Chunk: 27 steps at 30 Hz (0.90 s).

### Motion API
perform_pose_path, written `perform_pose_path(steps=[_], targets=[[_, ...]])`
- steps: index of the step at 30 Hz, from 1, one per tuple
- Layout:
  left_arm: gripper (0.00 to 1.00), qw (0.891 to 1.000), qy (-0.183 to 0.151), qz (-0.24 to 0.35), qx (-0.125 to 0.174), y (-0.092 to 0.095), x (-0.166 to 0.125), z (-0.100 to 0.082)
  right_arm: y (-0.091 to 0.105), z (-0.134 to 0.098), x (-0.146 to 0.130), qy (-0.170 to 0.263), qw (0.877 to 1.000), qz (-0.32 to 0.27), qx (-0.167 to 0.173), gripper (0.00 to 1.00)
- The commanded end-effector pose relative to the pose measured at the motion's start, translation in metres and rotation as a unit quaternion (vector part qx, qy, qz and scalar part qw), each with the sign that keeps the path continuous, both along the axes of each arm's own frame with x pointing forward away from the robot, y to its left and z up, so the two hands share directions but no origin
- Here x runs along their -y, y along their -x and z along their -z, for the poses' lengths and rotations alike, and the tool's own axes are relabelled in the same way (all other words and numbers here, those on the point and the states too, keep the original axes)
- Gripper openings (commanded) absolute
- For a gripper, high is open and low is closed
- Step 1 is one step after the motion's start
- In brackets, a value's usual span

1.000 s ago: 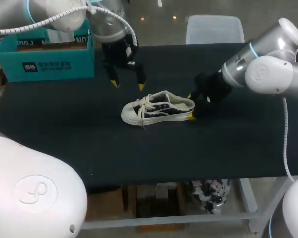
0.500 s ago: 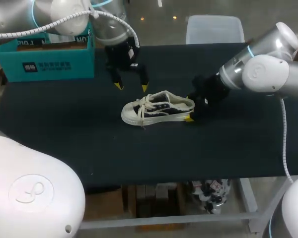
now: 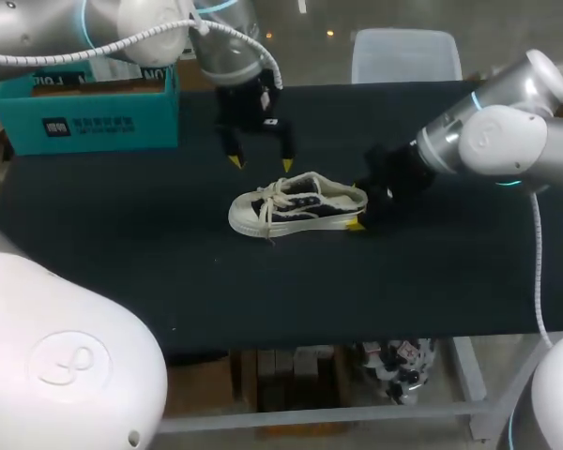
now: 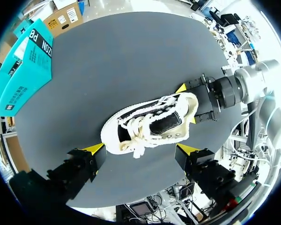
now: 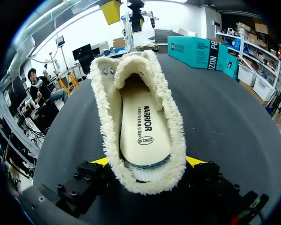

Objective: Open the shoe tongue, take the insole out of the shoe, put the insole back into the shoe, and pack the shoe into the shoebox

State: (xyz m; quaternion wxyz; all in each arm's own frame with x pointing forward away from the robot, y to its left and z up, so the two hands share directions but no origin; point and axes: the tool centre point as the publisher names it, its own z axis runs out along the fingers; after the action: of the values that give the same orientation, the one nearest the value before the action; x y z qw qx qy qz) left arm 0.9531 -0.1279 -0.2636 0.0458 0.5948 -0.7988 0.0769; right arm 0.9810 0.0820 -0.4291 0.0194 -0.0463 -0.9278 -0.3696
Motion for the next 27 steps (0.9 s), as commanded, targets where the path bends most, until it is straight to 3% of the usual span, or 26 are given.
perform_pose_path(steps=[1, 3, 5, 15, 27], targets=[[1.00, 1.000, -0.020, -0.003, 0.008, 0.003, 0.014, 0.001, 0.004, 0.008, 0.000, -0.005, 1.000, 0.000, 0.001, 0.00], [1.00, 1.000, -0.015, 0.002, 0.001, 0.002, 0.019, 0.003, 0.004, 0.008, -0.001, -0.008, 1.000, 0.002, 0.000, 0.00], [1.00, 0.999, -0.028, -0.006, 0.015, 0.002, 0.026, 0.006, 0.004, 0.008, -0.001, -0.008, 1.000, 0.002, 0.000, 0.00], [1.00, 0.998, -0.061, -0.007, 0.024, -0.003, 0.058, 0.024, 0.004, 0.008, -0.001, -0.008, 1.000, 0.002, 0.000, 0.00], [1.00, 0.995, -0.089, -0.032, 0.009, -0.013, 0.077, 0.045, 0.004, 0.008, -0.001, -0.008, 1.000, 0.002, 0.000, 0.00]])
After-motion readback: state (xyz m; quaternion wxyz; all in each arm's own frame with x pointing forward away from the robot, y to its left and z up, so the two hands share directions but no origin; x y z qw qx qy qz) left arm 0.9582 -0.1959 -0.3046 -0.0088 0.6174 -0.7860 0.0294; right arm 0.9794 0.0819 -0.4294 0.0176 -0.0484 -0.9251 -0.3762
